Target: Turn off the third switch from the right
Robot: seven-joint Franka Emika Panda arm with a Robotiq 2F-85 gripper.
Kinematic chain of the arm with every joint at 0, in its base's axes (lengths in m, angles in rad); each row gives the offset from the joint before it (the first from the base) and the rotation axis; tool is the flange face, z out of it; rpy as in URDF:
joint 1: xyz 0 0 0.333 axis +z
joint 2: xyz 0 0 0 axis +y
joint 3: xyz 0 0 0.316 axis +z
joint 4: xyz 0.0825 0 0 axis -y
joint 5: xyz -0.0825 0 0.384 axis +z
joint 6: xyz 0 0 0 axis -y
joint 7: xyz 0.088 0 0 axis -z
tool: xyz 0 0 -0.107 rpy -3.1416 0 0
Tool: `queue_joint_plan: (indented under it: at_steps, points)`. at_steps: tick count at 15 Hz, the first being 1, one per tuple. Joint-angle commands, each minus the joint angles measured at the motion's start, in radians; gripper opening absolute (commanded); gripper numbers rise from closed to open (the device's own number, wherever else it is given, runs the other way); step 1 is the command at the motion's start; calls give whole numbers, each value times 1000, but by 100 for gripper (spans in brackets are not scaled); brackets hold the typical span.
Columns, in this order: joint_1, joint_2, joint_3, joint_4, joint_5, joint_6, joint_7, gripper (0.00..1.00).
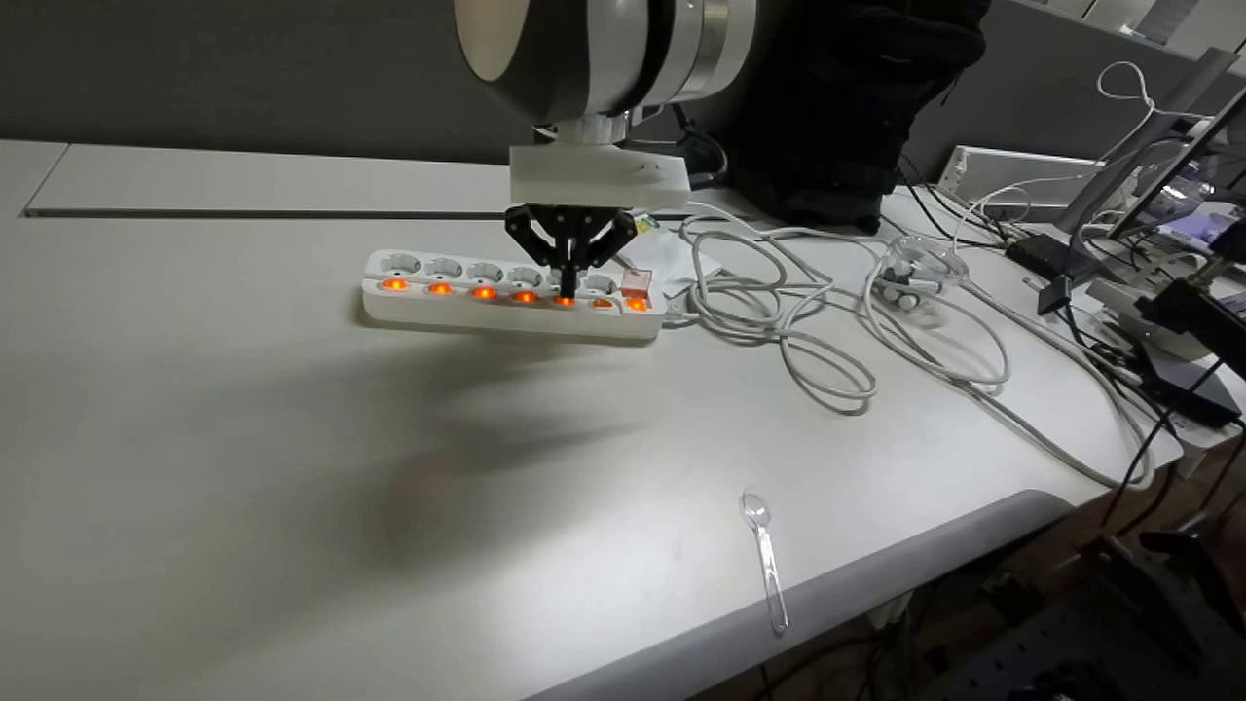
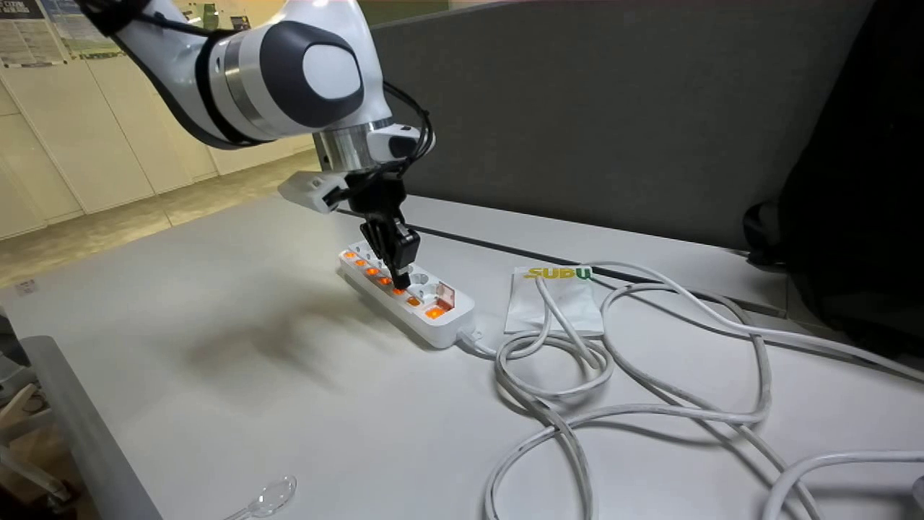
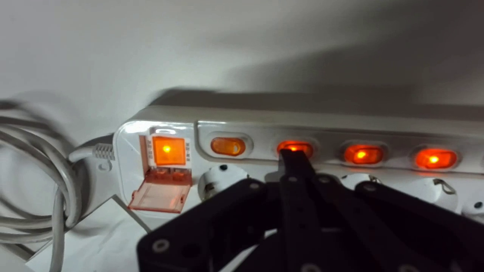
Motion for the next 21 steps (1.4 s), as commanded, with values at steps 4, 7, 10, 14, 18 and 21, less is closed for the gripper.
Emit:
queue_joint_plan:
  at_steps: [4, 7, 10, 14, 18, 21]
  points:
    - [18, 50, -17, -78, 105, 95, 159, 0]
    - [31, 67, -34, -81, 142, 128, 248, 0]
    - [42, 80, -45, -83, 168, 151, 349, 0]
    - [74, 95, -76, -98, 166, 183, 500, 0]
    - [27, 53, -19, -155, 191, 195, 467, 0]
    - [19, -36, -21, -119, 189, 192, 438, 1]
